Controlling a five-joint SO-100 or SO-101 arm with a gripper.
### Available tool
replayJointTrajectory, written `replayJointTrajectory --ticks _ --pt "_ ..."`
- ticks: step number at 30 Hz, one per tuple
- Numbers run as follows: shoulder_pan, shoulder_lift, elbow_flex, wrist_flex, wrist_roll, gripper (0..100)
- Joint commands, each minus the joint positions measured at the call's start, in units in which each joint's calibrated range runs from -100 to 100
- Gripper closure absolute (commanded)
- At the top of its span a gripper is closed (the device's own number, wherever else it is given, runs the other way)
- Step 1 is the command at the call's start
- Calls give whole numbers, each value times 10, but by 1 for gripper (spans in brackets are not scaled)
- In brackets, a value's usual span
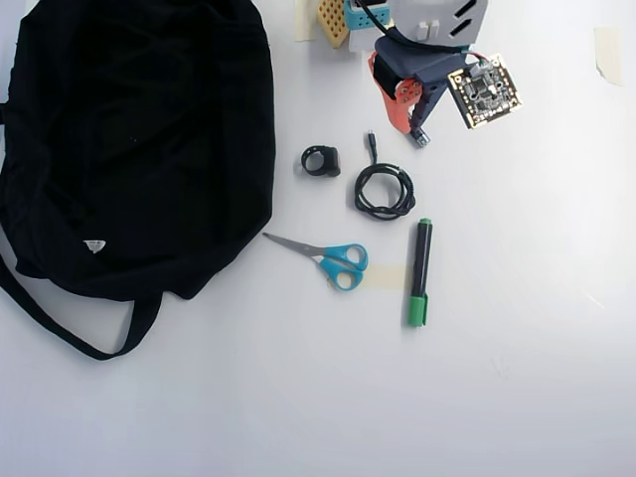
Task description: Put the cable into the black bag
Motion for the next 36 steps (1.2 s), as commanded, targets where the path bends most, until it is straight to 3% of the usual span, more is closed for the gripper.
replayJointTrajectory --ticks 1,20,29,36 --pt "7 -9 14 -8 14 97" --pt "33 52 105 -158 48 96" --pt "41 82 105 -179 50 69" --pt "46 117 107 -209 55 67"
